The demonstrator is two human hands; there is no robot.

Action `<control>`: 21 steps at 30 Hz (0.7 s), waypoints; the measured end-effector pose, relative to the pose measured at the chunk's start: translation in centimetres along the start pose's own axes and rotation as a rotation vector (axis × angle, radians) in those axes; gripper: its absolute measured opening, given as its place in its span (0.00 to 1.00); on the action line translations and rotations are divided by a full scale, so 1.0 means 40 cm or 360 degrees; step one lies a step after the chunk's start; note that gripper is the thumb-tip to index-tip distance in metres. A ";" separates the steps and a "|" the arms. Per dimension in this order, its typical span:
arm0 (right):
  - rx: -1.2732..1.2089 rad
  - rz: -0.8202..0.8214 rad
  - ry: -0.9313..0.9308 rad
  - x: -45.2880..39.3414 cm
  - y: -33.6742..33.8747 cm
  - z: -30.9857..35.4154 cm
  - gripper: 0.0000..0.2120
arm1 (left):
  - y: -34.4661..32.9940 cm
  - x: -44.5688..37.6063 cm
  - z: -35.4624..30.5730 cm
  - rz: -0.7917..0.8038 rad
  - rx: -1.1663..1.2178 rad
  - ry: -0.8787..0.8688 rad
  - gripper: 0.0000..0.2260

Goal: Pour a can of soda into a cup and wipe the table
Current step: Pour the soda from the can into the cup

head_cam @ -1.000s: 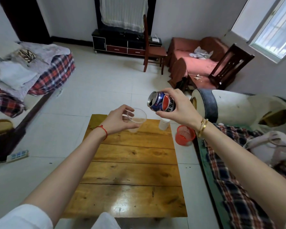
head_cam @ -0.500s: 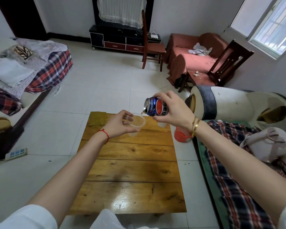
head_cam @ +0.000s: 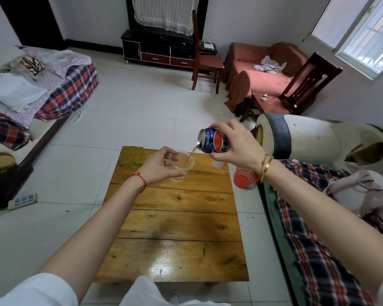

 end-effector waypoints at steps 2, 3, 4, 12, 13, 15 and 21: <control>0.0000 0.0001 0.0001 0.001 0.001 0.001 0.33 | 0.001 0.001 0.004 -0.0010 0.0003 0.0003 0.31; -0.0001 -0.0001 0.0002 0.002 0.002 0.002 0.33 | 0.001 0.002 0.006 -0.0016 0.0003 0.0004 0.31; -0.0002 -0.0003 0.0005 0.003 0.002 0.004 0.33 | 0.000 0.003 0.008 -0.0023 0.0003 0.0004 0.31; 0.0010 0.0011 0.0017 0.007 -0.005 0.012 0.33 | -0.007 0.016 0.011 -0.0051 0.0021 0.0011 0.32; 0.0016 0.0014 0.0022 0.007 -0.006 0.013 0.33 | -0.006 0.018 0.009 -0.0055 0.0026 0.0010 0.32; 0.0024 0.0014 0.0033 0.007 -0.010 0.016 0.32 | -0.006 0.020 0.006 -0.0062 0.0037 0.0007 0.32; 0.0024 0.0016 0.0057 0.004 -0.016 0.023 0.32 | -0.003 0.018 0.002 -0.0078 0.0052 0.0008 0.32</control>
Point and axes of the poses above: each hand's wrist, its own x-axis away from the middle knuckle, its own y-axis out of the back of the hand, z = x × y, the point moved 9 cm from there along -x, towards the middle knuckle, and after that the axes turned 15 degrees about y, right-handed, at the moved point
